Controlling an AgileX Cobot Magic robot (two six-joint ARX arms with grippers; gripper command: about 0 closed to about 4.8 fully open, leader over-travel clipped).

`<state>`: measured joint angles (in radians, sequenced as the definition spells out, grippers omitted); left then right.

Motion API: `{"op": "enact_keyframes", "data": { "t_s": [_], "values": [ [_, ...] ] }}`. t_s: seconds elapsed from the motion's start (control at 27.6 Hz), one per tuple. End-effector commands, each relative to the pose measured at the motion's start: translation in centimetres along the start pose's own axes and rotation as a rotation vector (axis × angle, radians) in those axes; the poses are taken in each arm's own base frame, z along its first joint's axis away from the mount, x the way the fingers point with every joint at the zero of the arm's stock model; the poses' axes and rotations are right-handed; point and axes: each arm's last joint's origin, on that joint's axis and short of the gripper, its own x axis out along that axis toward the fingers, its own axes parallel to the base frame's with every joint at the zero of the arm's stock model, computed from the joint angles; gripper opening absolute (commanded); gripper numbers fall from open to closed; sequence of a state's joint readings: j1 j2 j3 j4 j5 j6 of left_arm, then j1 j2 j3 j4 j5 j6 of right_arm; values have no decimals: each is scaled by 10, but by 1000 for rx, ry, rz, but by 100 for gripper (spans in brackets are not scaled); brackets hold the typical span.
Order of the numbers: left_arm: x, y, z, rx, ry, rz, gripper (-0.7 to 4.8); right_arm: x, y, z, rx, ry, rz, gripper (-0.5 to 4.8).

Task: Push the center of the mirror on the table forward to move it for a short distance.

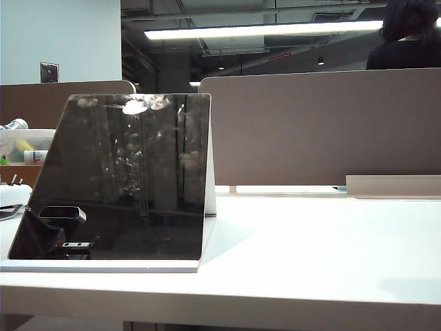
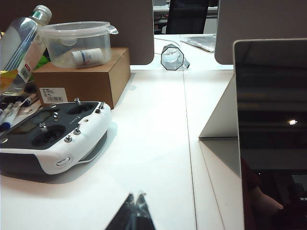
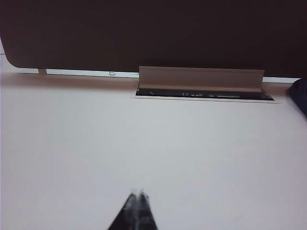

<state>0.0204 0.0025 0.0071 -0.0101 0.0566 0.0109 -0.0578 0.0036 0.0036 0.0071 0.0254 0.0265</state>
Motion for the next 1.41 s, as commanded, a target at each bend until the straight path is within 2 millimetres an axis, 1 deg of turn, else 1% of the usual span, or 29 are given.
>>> {"op": "enact_keyframes", "data": {
  "t_s": [0.04,0.25,0.4,0.51,0.58,0.62,0.69,0.76,0.87,0.94,1.09,1.12,1.27,1.41],
  "values": [
    [0,0,2,9,-18,-2,-3,0,0,0,4,-8,3,-5],
    [0,0,2,7,-18,-2,-3,0,0,0,4,-8,3,-5],
    [0,0,2,-52,-19,-3,-3,0,5,-1,3,1,49,-5],
    [0,-1,1,-54,-12,-23,-3,-1,24,-3,1,29,212,-5],
    [0,-2,1,-90,-10,-49,-3,-4,34,-4,-1,38,316,-5],
    [0,-3,3,-154,-20,-95,-3,-9,45,-5,-5,52,437,-5],
    [-1,-4,6,-229,-48,-133,-3,-14,56,-6,-10,65,552,-5],
    [-1,-5,9,-307,-55,-198,-2,-20,64,-7,-16,76,652,-5],
    [-2,-8,14,-439,-65,-316,-2,-26,72,-9,-25,93,754,-5],
    [-4,-10,19,-493,-64,-393,-2,-29,76,-10,-34,108,792,-5],
    [-9,-14,33,-491,-138,-571,-2,-30,78,-12,-46,129,811,-5],
    [-11,-15,38,-486,-153,-589,-4,-30,78,-12,-46,130,811,-5],
    [-14,-14,52,-450,-155,-570,-4,-30,78,-12,-45,128,812,-5],
    [-11,-14,50,-395,-131,-557,-5,-30,78,-12,-46,129,812,-5]
  ]
}}
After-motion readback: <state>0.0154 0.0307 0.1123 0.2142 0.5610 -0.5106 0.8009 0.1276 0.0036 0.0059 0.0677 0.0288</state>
